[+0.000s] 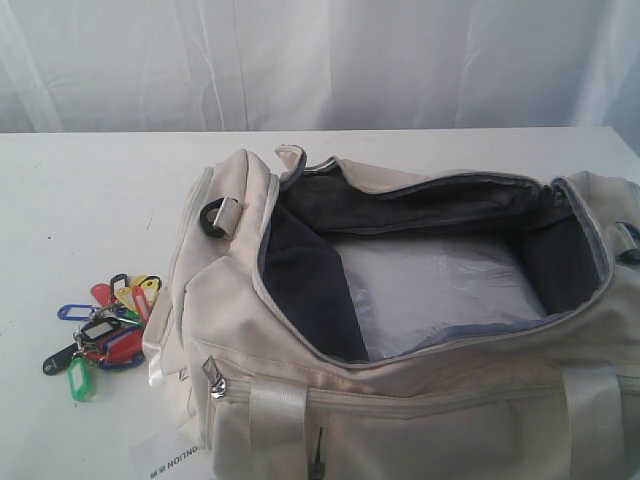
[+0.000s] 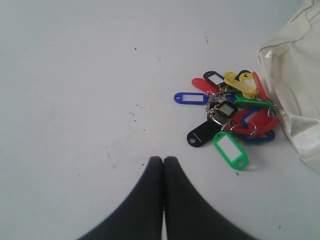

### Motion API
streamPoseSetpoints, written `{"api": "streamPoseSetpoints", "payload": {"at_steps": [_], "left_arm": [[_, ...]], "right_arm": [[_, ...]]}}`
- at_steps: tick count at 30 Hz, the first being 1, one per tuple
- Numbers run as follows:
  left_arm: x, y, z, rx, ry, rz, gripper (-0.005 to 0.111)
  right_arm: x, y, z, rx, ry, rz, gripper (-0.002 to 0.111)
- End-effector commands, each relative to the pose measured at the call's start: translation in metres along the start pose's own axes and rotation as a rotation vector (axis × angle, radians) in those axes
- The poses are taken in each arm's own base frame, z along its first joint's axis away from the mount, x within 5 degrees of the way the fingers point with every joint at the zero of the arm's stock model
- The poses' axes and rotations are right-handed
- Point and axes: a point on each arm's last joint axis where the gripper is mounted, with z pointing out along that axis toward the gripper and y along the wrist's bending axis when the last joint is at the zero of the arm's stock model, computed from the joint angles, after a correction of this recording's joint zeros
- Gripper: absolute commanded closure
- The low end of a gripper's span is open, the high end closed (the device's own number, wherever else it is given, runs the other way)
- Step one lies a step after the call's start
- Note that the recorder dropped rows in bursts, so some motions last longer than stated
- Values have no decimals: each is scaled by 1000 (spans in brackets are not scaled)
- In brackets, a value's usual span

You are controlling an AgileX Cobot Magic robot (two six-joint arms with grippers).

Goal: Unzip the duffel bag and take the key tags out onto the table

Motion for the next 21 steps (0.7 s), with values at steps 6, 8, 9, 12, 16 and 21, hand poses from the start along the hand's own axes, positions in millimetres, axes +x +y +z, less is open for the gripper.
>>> {"api": "streamPoseSetpoints", "payload": {"at_steps": [6,8,9,12,16,21], "left_arm": [[1,0,0,7,-3,-12,107],[1,0,0,7,-3,-12,107],[1,0,0,7,-3,-12,107],[1,0,0,7,-3,-12,107],[1,0,0,7,-3,-12,107],[1,0,0,7,-3,-12,107]], "right_arm": [[0,0,0,3,-5,-244,108],[0,0,0,3,-5,-330,108],[0,0,0,3,-5,-360,108],[0,0,0,3,-5,-364,108],[0,0,0,2,-8,-363,108],[0,0,0,2,-8,-363,108]]}}
